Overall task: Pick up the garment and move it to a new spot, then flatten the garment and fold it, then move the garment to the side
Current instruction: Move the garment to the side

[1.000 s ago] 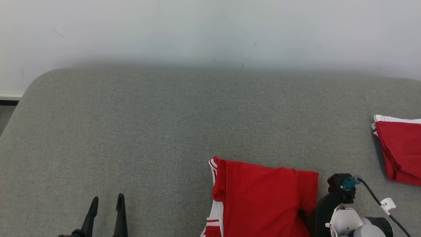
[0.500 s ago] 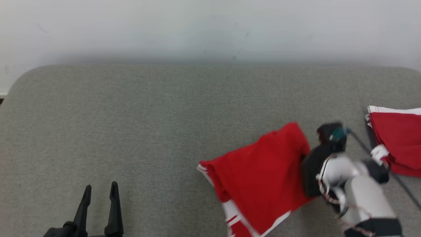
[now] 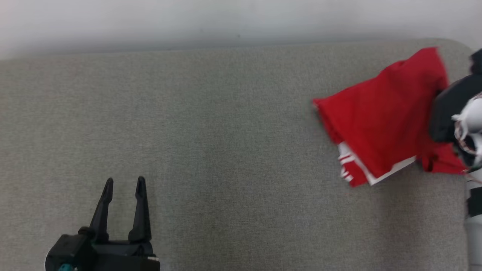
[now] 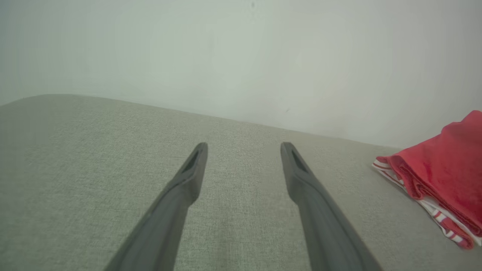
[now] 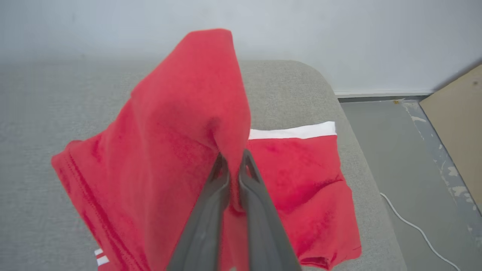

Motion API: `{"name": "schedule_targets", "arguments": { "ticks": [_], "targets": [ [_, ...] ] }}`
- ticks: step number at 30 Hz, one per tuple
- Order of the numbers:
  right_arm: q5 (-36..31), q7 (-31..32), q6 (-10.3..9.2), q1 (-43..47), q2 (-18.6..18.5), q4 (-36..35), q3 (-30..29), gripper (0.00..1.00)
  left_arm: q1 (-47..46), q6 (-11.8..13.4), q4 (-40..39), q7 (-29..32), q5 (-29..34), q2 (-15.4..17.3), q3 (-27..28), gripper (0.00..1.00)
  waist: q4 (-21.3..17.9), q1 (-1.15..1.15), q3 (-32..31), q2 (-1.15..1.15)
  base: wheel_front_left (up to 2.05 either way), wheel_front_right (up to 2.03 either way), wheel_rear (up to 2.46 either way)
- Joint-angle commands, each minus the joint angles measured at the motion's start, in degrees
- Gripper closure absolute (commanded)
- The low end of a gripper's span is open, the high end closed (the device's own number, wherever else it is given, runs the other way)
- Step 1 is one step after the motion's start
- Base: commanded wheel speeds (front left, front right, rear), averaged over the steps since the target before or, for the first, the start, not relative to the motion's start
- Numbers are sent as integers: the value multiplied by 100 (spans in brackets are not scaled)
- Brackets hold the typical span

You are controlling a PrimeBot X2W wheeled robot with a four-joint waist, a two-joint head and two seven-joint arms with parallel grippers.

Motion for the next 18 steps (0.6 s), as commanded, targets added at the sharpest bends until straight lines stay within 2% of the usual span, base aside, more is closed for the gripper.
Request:
{"name": "schedule_targets", "arguments": {
  "ticks": [1, 8, 18],
  "targets": [
    [-68, -68, -15, -155, -124, 30, -245, 100, -166, 9, -75, -17, 33, 29, -80, 0, -201, 0, 330, -1, 0, 0, 0],
    [-427, -113, -15, -509, -442, 303, -1035, 100, -432, 9, -171, -17, 23, 197, -349, 0, -97, 0, 747, -1, 0, 0, 0],
    [-1256, -210, -15, -408, -1055, 560, -1472, 100, -589, 9, -281, -16, 41, 397, -473, 0, 149, 0, 1237, -1, 0, 0, 0]
  ]
}}
